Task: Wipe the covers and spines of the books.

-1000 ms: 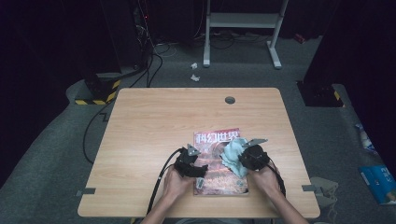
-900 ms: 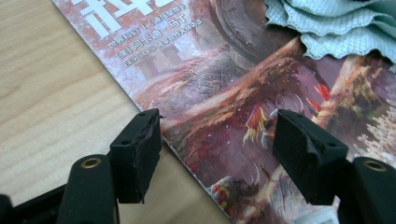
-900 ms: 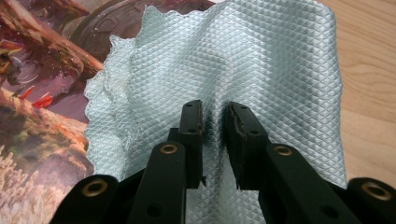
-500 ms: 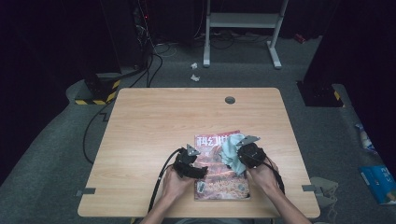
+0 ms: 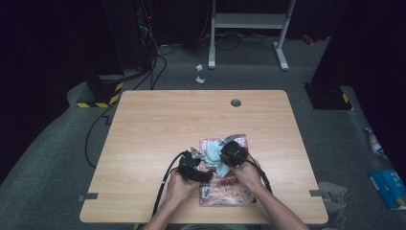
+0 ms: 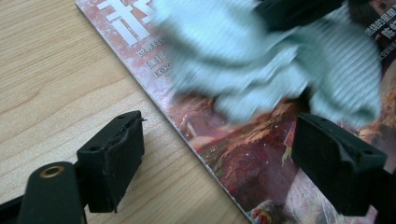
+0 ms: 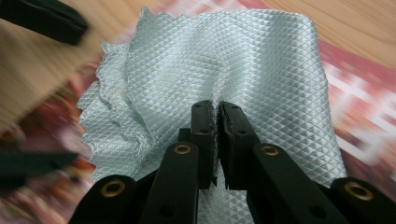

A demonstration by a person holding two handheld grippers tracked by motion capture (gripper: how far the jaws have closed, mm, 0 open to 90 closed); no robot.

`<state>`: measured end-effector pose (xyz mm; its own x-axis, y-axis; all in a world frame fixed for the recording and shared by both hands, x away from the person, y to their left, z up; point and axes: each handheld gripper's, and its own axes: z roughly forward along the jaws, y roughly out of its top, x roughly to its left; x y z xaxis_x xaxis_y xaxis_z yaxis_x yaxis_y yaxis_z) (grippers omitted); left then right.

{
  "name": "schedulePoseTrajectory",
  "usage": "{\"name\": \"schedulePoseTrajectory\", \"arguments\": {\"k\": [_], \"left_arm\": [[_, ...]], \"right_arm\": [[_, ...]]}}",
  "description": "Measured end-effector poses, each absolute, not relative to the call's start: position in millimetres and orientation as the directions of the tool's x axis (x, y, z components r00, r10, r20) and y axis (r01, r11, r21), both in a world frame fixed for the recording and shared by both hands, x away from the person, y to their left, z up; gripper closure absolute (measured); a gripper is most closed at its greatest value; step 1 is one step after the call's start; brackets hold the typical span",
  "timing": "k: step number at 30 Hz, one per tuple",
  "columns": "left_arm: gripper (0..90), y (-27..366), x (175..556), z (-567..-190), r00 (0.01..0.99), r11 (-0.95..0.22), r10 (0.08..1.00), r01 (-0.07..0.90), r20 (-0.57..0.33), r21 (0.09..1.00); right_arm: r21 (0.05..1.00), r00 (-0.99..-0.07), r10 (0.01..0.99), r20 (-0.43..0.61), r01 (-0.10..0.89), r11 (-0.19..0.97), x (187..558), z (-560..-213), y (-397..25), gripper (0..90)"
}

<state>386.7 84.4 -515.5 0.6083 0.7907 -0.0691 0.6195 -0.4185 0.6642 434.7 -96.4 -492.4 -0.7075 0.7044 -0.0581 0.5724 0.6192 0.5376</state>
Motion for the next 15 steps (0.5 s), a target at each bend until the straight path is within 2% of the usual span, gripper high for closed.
{"name": "schedulePoseTrajectory", "arguments": {"k": [5,11,15], "left_arm": [[16.1,84.9,385.8,-515.5,0.602,-0.412,0.795,0.628,-0.077,0.660],[15.4,89.6,381.9,-516.2,0.598,-0.406,0.798,0.625,-0.074,0.667],[15.3,90.2,380.0,-517.1,0.592,-0.397,0.802,0.624,-0.076,0.673]], "right_arm": [[0.537,-0.751,0.656,-0.073,0.525,0.660,432.6,-493.0,-71.1,84.2],[0.526,-0.699,0.715,-0.032,0.596,0.606,444.0,-491.5,-96.0,84.3],[0.526,-0.706,0.707,-0.044,0.585,0.617,441.5,-491.7,-90.9,84.3]]}}
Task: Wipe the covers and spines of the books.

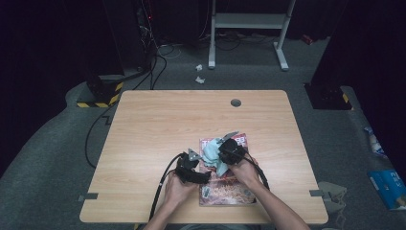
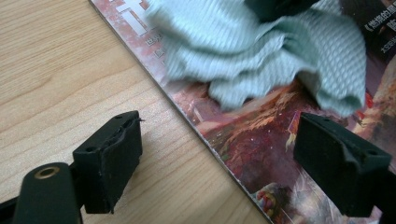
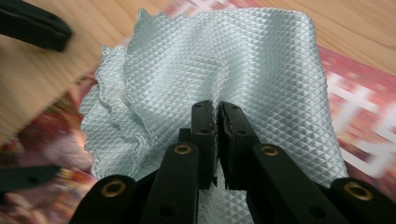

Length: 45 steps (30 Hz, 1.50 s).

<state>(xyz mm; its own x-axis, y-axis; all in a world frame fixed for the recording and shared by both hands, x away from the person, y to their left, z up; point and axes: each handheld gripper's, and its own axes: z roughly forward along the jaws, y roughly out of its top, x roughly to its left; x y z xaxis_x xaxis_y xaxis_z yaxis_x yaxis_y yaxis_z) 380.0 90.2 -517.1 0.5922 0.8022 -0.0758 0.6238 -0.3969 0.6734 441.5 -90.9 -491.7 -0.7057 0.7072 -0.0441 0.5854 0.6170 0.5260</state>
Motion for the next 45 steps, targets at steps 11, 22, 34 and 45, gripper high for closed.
{"name": "schedulePoseTrajectory", "arguments": {"k": [11,22,34,45], "left_arm": [[8.8,90.7,383.7,-517.5,0.589,-0.410,0.806,0.628,-0.061,0.662],[8.2,90.8,383.6,-517.6,0.588,-0.409,0.807,0.631,-0.062,0.660],[7.6,90.3,384.1,-517.0,0.584,-0.409,0.809,0.639,-0.065,0.651],[8.1,90.1,387.0,-516.2,0.587,-0.413,0.807,0.640,-0.065,0.648]], "right_arm": [[0.530,-0.801,0.599,-0.025,0.497,0.687,435.6,-492.2,-43.2,84.4],[0.514,-0.766,0.642,-0.041,0.535,0.671,438.4,-491.1,-63.2,84.5],[0.536,-0.782,0.623,-0.036,0.511,0.672,432.7,-492.8,-56.0,84.6],[0.539,-0.639,0.766,-0.069,0.622,0.567,426.0,-488.3,-154.5,84.4]]}}
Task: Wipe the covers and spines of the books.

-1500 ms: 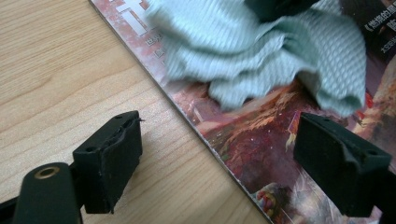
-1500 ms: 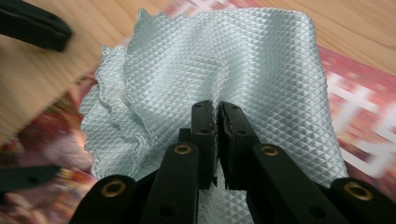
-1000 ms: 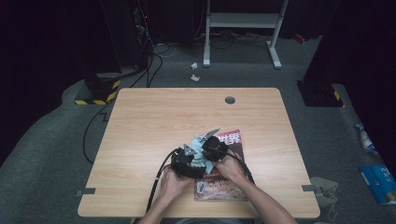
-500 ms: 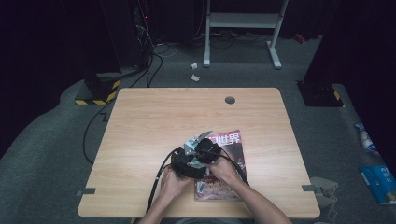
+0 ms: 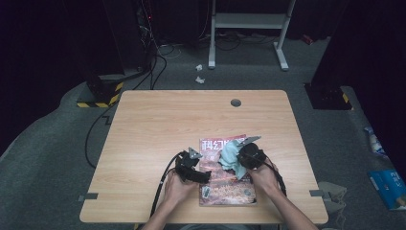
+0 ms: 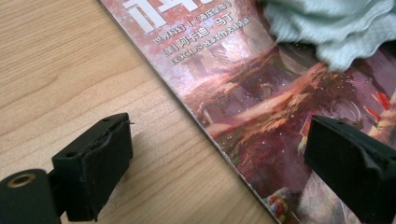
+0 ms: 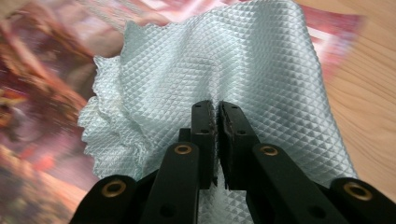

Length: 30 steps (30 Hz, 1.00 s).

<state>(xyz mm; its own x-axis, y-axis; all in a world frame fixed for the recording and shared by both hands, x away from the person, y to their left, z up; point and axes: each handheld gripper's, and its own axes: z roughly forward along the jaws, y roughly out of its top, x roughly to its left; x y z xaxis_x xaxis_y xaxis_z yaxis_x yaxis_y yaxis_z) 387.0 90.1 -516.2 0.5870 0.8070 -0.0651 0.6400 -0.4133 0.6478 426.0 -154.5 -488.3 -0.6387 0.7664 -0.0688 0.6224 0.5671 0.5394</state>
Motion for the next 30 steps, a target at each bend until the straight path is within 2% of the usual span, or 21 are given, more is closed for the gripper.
{"name": "schedulePoseTrajectory", "arguments": {"k": [4,7,12,14,18,27,30], "left_arm": [[10.2,90.8,388.2,-516.1,0.587,-0.406,0.806,0.638,-0.073,0.654],[14.1,91.3,390.4,-515.6,0.588,-0.405,0.806,0.633,-0.070,0.659],[19.6,85.9,399.8,-514.1,0.602,-0.408,0.794,0.631,-0.084,0.660],[21.5,85.9,402.6,-515.0,0.604,-0.403,0.793,0.622,-0.084,0.672],[30.4,82.1,401.9,-513.9,0.623,-0.411,0.777,0.611,-0.090,0.677],[30.9,79.9,380.2,-512.0,0.639,-0.436,0.764,0.610,-0.086,0.661],[33.3,80.6,377.3,-510.8,0.646,-0.449,0.760,0.600,-0.069,0.662]], "right_arm": [[0.544,-0.599,0.796,-0.082,0.643,0.540,427.3,-485.5,-173.2,84.0],[0.550,-0.574,0.818,-0.046,0.668,0.500,429.3,-486.1,-183.4,81.5],[0.560,-0.545,0.839,0.014,0.699,0.444,431.4,-488.3,-189.9,66.2],[0.559,-0.541,0.839,0.062,0.715,0.420,432.2,-490.0,-192.3,62.6],[0.560,-0.548,0.833,0.071,0.713,0.421,429.7,-492.4,-190.4,66.6],[0.548,-0.563,0.824,0.060,0.709,0.444,414.9,-493.4,-190.4,69.4],[0.551,-0.573,0.819,0.013,0.688,0.472,407.4,-491.0,-189.3,78.3]]}}
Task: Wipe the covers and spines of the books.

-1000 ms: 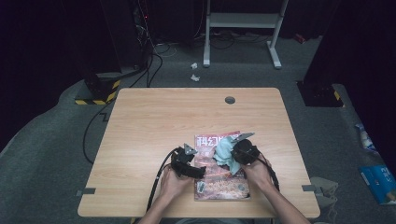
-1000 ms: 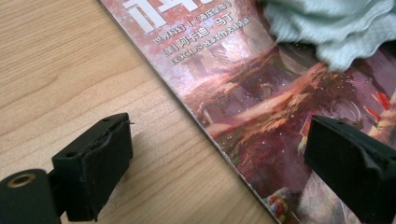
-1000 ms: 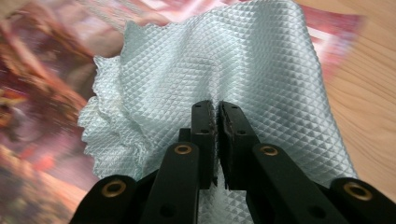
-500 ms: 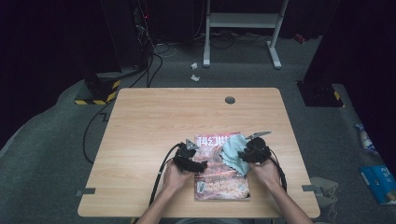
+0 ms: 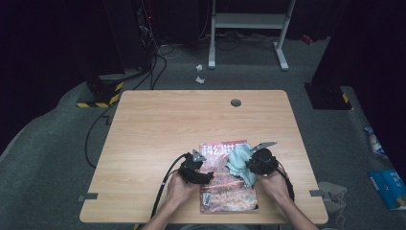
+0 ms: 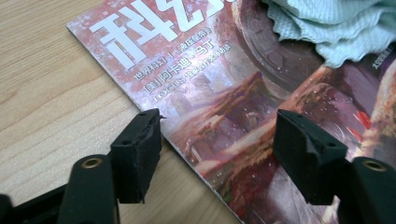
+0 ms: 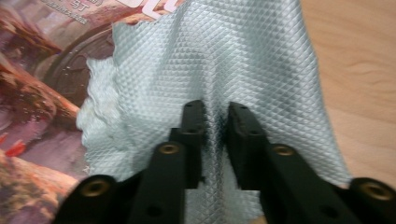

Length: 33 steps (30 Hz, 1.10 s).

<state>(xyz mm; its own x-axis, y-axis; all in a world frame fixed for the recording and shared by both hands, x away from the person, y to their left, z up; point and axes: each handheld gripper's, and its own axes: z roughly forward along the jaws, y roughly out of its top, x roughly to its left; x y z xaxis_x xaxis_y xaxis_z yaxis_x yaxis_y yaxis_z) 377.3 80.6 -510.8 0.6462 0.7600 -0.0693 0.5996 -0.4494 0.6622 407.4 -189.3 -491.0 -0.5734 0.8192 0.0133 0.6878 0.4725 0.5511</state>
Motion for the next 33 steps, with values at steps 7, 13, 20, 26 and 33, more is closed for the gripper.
{"name": "schedulePoseTrajectory", "arguments": {"k": [7,13,20,26,33], "left_arm": [[23.8,85.6,389.1,-515.4,0.584,-0.383,0.807,0.628,-0.086,0.677],[22.0,86.3,392.5,-515.0,0.589,-0.395,0.804,0.628,-0.078,0.671],[20.8,83.8,395.6,-514.6,0.597,-0.405,0.799,0.629,-0.078,0.664],[20.7,84.6,394.9,-514.8,0.599,-0.407,0.797,0.626,-0.076,0.665],[19.7,88.3,389.5,-516.4,0.583,-0.387,0.809,0.626,-0.077,0.677]], "right_arm": [[0.593,-0.592,0.800,-0.097,0.611,0.524,409.8,-478.0,-181.3,84.7],[0.562,-0.607,0.785,-0.125,0.608,0.560,432.3,-478.2,-161.6,84.6],[0.522,-0.625,0.775,-0.090,0.634,0.571,446.8,-488.4,-134.5,84.4],[0.528,-0.699,0.712,-0.066,0.581,0.620,441.8,-491.6,-96.6,84.3],[0.527,-0.615,0.788,-0.019,0.663,0.531,453.6,-490.0,-126.5,84.3]]}}
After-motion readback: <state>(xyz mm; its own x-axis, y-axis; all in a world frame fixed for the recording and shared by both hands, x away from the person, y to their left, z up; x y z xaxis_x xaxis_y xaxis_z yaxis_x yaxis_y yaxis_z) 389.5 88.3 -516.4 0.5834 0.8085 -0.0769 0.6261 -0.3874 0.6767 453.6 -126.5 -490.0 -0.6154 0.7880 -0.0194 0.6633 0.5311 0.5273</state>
